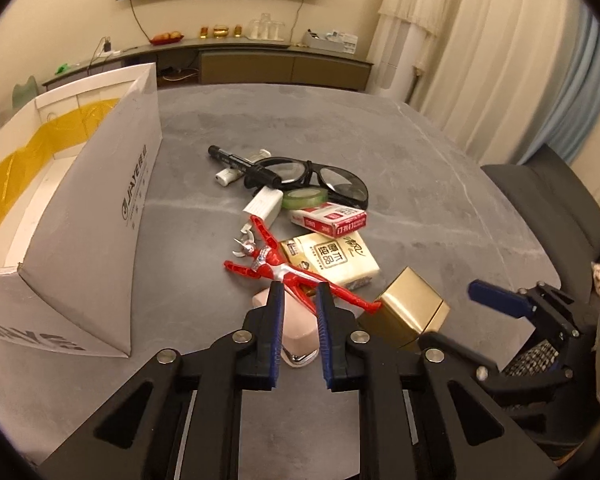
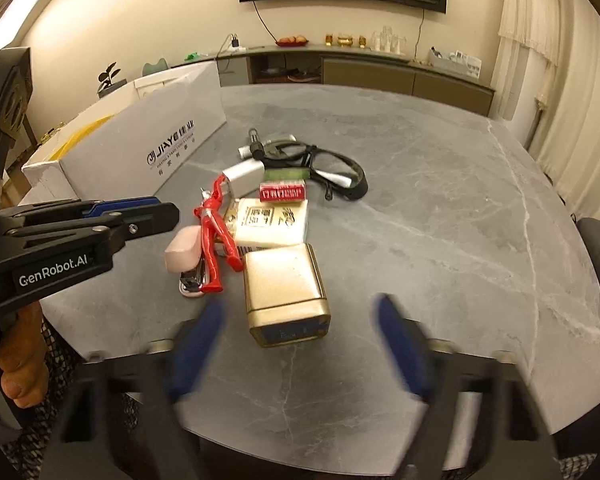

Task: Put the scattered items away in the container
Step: 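Reach both tools toward the scattered items on the table, then grasp the pink stapler with the left tool while the right tool grasps the gold box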

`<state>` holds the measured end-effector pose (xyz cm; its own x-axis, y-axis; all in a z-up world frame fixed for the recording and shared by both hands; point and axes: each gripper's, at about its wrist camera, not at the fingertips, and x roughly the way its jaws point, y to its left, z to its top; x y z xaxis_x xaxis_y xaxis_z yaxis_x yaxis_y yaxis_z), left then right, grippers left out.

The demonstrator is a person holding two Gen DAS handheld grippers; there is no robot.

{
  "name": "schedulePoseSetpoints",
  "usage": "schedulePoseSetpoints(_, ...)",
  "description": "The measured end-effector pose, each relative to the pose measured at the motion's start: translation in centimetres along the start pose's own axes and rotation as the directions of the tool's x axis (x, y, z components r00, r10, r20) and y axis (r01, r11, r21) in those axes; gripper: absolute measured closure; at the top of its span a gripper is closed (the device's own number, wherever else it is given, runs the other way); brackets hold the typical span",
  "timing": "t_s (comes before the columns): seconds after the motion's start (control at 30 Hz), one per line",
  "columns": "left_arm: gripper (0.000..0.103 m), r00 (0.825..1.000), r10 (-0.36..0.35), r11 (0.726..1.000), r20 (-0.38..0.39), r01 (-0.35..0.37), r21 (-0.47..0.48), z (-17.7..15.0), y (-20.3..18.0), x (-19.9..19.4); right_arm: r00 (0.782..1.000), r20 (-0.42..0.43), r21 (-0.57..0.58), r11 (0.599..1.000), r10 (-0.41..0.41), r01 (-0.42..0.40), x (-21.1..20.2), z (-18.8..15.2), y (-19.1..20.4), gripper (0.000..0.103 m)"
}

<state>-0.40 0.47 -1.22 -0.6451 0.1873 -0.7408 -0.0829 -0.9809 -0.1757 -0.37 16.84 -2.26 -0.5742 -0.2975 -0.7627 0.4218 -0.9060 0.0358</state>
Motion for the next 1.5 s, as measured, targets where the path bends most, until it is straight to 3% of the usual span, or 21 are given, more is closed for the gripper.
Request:
schedulePoseSetpoints(0.07,0.092,1.0,0.002,1.0,0.006,-0.002,0.0,0.0,0.0,-0.2,0.999,-0.016,0.021,0.999,0.034,-0.033,0.3,-0.1,-0.3,0.058)
schedulePoseSetpoints(0.13,0.095,1.0,0.0,1.0,0.016,0.0,-0.009,0.1,0.2,-0.5,0.998,-0.017,0.027,0.998,0.057,-0.057,0.2,-0.1,-0.4,0.062)
schedulePoseSetpoints(0.2,0.096,1.0,-0.004,1.0,0.026,0.005,-0.02,0.2,0.5,-0.7,0.998,-0.011,0.025,0.997,0.068,-0.068,0.0,-0.2,-0.4,0.081)
schedulePoseSetpoints(0.33,0.096,1.0,0.001,0.999,0.032,0.0,-0.053,0.3,1.3,-0.9,0.996,-0.007,0.025,0.996,0.085,-0.085,-0.2,-0.1,-0.2,0.081)
schedulePoseSetpoints(0.37,0.096,1.0,0.0,0.998,0.028,0.002,-0.065,0.4,1.6,-0.8,0.996,-0.003,0.03,0.996,0.089,-0.089,-0.2,-0.1,-0.3,0.08)
schedulePoseSetpoints(0.43,0.082,1.0,-0.005,0.996,0.014,0.006,-0.093,0.4,2.2,-0.5,0.996,0.006,0.043,0.995,0.088,-0.088,-0.3,-0.1,-0.4,0.069)
schedulePoseSetpoints(0.47,0.061,1.0,0.001,0.994,0.012,0.0,-0.109,0.4,2.5,-0.5,0.996,0.011,0.051,0.995,0.084,-0.085,-0.4,-0.1,-0.6,0.048)
schedulePoseSetpoints(0.5,0.054,1.0,0.011,0.992,0.013,-0.009,-0.127,0.3,2.8,-0.4,0.996,0.023,0.057,0.995,0.083,-0.084,-0.5,0.0,-0.7,0.025)
schedulePoseSetpoints(0.53,0.054,1.0,0.015,0.99,0.011,-0.013,-0.144,0.3,3.2,-0.4,0.996,0.034,0.062,0.995,0.082,-0.084,-0.7,0.1,-0.8,0.02)
schedulePoseSetpoints(0.73,0.049,1.0,-0.009,0.989,0.001,0.009,-0.151,0.2,3.2,0.3,0.996,0.014,0.063,0.994,0.089,-0.09,0.0,0.2,-0.7,0.02)
schedulePoseSetpoints(0.87,0.049,1.0,0.015,0.995,-0.017,-0.017,-0.102,0.1,2.0,1.6,0.996,-0.014,0.038,0.995,0.092,-0.091,1.3,0.3,0.3,0.02)
schedulePoseSetpoints(1.0,0.049,0.997,0.046,0.995,-0.066,-0.051,-0.085,-0.2,2.0,3.2,0.998,-0.051,-0.009,0.999,0.036,-0.036,2.8,-0.1,1.1,0.021)
schedulePoseSetpoints(1.13,0.049,0.994,0.085,0.987,-0.075,-0.095,-0.129,-0.2,3.4,3.3,0.996,-0.075,0.07,0.997,0.049,-0.044,3.4,-0.1,-1.1,0.023)
schedulePoseSetpoints(1.23,0.049,0.997,0.057,0.986,-0.051,-0.065,-0.155,0.0,4.1,2.6,0.995,-0.07,0.131,0.99,0.069,-0.06,3.4,0.0,-2.7,0.023)
schedulePoseSetpoints(1.33,0.049,0.997,0.031,0.992,-0.064,-0.038,-0.118,-0.2,3.1,3.0,0.996,-0.057,0.145,0.988,0.069,-0.06,3.4,0.3,-3.0,0.022)
schedulePoseSetpoints(1.43,0.049,0.992,0.071,0.994,-0.103,-0.079,-0.074,-0.9,2.2,4.2,0.997,-0.058,0.103,0.993,0.06,-0.054,3.8,0.5,-1.9,0.022)
schedulePoseSetpoints(1.47,0.051,0.991,0.078,0.993,-0.11,-0.087,-0.078,-1.2,2.3,4.4,0.997,-0.058,0.085,0.995,0.049,-0.044,4.0,0.5,-1.6,0.022)
schedulePoseSetpoints(1.5,0.068,0.992,0.066,0.993,-0.108,-0.076,-0.095,-1.4,2.7,4.6,0.998,-0.059,0.067,0.997,0.038,-0.034,4.2,0.6,-1.2,0.022)
